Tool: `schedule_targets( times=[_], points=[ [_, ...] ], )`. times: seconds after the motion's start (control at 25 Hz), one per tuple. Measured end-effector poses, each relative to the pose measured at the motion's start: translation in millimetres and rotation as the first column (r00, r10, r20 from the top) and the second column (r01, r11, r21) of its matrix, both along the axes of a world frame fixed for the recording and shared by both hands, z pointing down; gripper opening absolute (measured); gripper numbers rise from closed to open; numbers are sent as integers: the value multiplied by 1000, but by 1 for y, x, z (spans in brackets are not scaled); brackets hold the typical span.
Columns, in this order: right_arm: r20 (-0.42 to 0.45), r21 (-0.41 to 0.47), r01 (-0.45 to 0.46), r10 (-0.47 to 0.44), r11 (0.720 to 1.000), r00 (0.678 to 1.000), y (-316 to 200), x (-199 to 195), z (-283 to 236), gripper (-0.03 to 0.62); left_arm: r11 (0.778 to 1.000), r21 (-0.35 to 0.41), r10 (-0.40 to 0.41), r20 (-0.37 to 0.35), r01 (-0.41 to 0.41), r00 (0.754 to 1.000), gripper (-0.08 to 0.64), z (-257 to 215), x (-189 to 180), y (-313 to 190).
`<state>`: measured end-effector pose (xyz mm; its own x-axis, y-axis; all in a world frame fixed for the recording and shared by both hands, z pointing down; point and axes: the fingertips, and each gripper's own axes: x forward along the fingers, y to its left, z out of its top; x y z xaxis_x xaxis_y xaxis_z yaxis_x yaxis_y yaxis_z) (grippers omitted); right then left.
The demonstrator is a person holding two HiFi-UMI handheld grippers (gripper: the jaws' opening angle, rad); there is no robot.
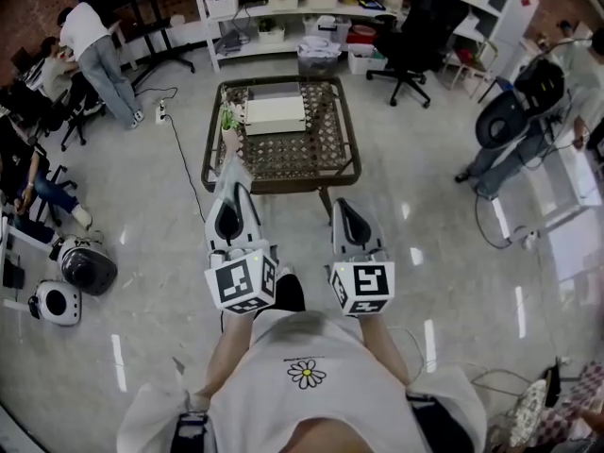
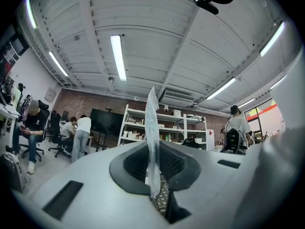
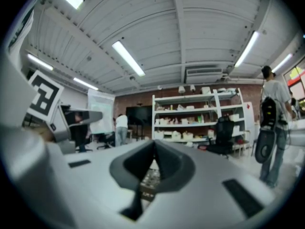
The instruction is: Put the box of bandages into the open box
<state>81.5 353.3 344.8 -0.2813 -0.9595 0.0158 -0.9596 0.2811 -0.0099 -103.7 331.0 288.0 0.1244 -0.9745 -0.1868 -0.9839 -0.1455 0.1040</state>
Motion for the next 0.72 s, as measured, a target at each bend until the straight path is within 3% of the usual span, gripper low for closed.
schedule_targets(
  times=[0.32,0.48,0.72],
  points=[
    [-13,50,-14,15,999,1000,-46,7,-12,31,997,75,11,-14,-10,1000,44,-19,-6,-55],
    [-28,76,-31,33,997,999,-76,11,-22,31,998,68,18,-36,-16,999,44,-22,-7,-89],
    [-4,34,-25,25,999,1000,-118,6,3,31,998,48,39,-3,-38,999,44,-3,-1,-131]
  ],
)
